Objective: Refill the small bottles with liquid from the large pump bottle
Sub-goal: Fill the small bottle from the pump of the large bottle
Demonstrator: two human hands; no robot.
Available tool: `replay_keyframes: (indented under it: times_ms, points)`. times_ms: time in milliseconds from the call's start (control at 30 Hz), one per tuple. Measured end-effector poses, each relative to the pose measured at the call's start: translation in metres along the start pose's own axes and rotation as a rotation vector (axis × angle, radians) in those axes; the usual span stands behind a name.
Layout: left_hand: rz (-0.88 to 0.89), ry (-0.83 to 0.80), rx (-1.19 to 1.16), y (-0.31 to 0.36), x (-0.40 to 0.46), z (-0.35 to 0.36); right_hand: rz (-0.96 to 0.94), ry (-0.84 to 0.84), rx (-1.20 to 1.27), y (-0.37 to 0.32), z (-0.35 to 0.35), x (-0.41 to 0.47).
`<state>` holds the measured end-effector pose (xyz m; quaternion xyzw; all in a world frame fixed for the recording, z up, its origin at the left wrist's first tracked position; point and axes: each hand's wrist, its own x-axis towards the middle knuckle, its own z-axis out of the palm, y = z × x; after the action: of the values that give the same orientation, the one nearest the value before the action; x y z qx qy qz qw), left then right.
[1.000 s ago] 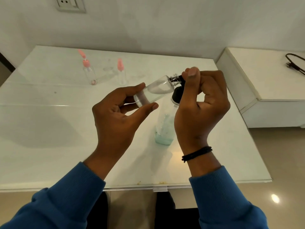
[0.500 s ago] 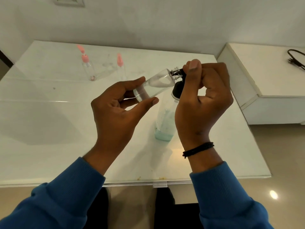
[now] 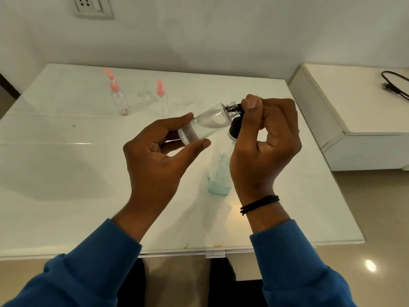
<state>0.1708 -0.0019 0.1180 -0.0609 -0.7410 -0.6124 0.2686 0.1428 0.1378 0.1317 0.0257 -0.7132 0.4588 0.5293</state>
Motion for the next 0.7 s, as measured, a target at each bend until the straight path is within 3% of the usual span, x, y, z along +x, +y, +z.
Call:
replay_keyframes:
  times_ms: [700]
  points:
    - [0.003, -0.003, -0.015, -0.002, 0.001, -0.001, 0.003, -0.004, -0.011, -0.004, 0.000, -0.004]
